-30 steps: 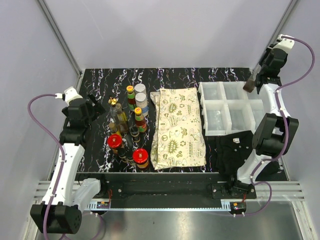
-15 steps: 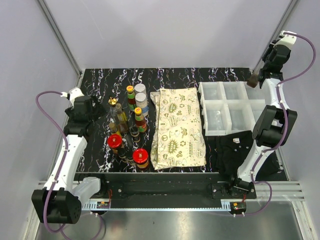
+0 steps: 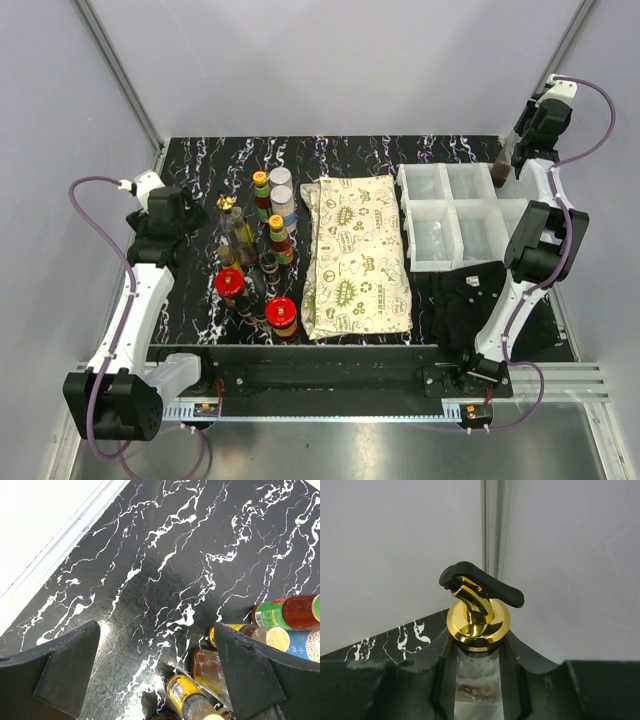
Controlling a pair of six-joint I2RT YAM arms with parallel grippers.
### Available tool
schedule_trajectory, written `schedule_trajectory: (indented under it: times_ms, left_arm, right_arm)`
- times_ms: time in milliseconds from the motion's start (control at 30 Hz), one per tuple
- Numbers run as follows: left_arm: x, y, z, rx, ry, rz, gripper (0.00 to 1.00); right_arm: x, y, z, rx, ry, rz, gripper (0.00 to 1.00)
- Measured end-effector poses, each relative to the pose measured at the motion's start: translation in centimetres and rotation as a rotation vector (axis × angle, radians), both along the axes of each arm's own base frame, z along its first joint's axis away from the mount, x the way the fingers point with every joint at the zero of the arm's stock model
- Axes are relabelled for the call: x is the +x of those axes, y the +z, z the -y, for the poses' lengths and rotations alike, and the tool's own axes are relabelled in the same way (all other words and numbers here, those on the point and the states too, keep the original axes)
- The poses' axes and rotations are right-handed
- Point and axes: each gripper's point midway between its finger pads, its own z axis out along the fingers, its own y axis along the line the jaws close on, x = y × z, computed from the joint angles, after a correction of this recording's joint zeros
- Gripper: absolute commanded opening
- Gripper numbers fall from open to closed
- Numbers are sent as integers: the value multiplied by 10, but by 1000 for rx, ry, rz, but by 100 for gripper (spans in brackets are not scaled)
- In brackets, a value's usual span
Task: Organize the condiment bottles
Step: Place the bottle in the storage box.
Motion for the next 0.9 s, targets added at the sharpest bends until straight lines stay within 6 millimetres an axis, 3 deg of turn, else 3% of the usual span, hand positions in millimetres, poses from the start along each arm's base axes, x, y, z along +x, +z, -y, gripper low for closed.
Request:
schedule_trajectory:
  times_ms: [133, 300, 433, 500, 567, 667, 733, 900]
  left_arm:
    - [1, -1, 0, 0, 0, -4, 99]
    - [3, 2, 0, -1, -1, 11, 99]
    - [5, 5, 0, -3, -1, 26, 99]
    - [5, 5, -1, -5, 0, 29, 99]
    - [5, 5, -1, -5, 1, 30, 99]
    - [5, 7, -2, -7, 4, 38, 99]
    - [5, 9, -3, -8, 6, 47, 99]
    - [4, 12, -3, -6, -1, 61, 99]
  right_arm:
    - [5, -19, -1, 13, 16, -36, 0]
    - [8, -18, -2, 11, 28, -36, 0]
    - [10, -21, -2, 13, 30, -43, 9]
    - [10, -21, -1, 12, 30, -40, 32]
    - [10, -21, -1, 12, 30, -41, 70]
    - [11, -17, -1, 10, 30, -25, 92]
    - [12, -13, 0, 4, 29, -9, 100]
    - [4, 1, -2, -19, 32, 18, 100]
